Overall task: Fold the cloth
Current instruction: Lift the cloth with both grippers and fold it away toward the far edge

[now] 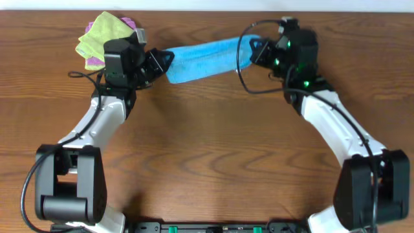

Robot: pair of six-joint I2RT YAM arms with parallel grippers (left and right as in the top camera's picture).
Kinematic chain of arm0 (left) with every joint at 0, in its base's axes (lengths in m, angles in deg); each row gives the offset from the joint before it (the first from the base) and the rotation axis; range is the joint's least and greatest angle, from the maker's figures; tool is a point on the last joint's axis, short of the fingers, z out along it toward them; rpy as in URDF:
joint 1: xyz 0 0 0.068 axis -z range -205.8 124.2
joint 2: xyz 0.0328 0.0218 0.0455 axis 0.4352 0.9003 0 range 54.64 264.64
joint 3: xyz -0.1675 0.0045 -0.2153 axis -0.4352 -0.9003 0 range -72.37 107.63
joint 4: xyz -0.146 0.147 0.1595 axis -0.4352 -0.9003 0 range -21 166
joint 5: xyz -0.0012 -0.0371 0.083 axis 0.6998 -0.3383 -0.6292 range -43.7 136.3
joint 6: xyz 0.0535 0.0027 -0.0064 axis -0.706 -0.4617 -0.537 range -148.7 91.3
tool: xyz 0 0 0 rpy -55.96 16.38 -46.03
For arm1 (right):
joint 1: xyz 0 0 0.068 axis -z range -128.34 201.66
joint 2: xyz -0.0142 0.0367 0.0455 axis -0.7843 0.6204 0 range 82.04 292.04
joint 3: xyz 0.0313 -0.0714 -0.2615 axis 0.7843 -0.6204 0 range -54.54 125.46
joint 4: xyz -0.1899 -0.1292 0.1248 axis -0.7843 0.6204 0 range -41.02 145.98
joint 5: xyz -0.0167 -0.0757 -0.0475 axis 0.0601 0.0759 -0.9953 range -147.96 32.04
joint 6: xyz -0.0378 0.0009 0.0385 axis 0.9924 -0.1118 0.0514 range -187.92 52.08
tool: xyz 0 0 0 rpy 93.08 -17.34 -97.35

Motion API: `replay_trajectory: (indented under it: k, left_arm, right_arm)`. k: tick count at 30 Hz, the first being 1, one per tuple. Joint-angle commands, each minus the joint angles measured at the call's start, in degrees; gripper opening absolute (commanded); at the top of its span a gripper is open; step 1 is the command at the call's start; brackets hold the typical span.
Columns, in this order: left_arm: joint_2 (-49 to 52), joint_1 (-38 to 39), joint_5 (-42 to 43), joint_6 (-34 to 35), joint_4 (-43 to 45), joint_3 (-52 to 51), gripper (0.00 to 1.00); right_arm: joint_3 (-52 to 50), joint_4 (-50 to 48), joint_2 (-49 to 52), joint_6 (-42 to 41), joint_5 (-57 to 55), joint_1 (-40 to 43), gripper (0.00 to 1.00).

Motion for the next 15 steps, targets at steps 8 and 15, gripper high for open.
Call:
replay_trajectory:
  k: [8, 15]
  left_arm:
    - [1.8, -0.5, -2.8, 0.7, 0.0, 12.9, 0.06]
    - [2.1, -0.5, -3.3, -0.5, -1.4, 13.7, 0.06]
  right_arm:
    - [11.4, 4.7, 2.0, 7.2, -3.1, 1.9, 0.01]
    - [11.4, 5.0, 2.8, 8.6, -3.7, 3.2, 0.01]
